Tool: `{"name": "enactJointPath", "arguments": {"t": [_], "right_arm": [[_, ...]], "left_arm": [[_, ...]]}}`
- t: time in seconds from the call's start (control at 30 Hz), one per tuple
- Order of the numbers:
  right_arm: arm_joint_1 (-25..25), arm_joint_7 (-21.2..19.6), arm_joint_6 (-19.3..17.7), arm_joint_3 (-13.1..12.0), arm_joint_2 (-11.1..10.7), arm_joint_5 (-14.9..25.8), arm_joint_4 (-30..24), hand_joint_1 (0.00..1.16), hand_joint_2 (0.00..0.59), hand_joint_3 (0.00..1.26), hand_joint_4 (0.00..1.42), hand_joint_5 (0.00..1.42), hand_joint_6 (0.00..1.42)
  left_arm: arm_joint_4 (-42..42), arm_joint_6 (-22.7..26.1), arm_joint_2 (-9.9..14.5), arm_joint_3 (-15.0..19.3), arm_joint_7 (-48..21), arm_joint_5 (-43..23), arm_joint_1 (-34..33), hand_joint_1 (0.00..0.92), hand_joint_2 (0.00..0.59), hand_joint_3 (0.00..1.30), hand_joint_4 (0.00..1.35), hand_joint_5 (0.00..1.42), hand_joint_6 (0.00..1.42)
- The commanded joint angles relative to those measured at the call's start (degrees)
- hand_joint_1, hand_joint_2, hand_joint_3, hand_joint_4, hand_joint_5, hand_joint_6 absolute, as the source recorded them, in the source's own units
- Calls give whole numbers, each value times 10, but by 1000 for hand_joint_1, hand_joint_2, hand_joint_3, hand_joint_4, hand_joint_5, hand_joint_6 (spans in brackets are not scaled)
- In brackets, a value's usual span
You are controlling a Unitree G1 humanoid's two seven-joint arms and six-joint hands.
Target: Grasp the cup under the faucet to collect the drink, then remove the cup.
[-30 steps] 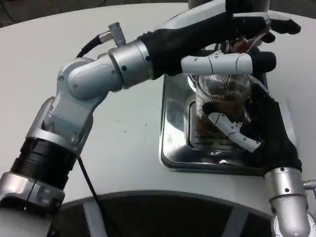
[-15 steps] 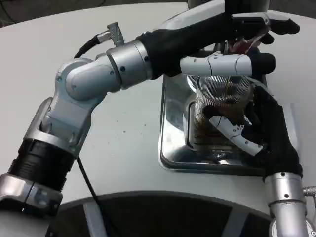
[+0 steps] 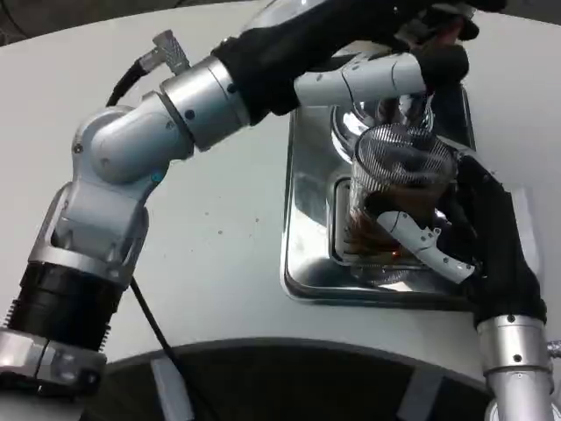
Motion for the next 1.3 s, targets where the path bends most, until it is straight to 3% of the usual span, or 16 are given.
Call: {"name": "enactJointPath", "arguments": {"t": [0.03,0.57,0.87,1.3], "right_arm": [[20,-1,-3,2,6,1,-13,651,262,431,476,531,331],[22,-4,-6,0,12,2,-20,653,262,457,496,553,354],[23,-4,-8,-5,12,3,-22,654,262,481,529,585,392],[37,-6,-11,-10,11,2,-40,654,262,545,617,662,490]], "left_arm": [[-25,-9,1,14,11,-14,6,0,72,216,200,286,222],[-144,28,20,48,5,-68,58,0,76,278,291,356,301],[-232,77,48,84,10,-91,141,0,81,304,338,386,342],[-317,135,88,149,32,-103,313,0,83,317,357,411,364]]}}
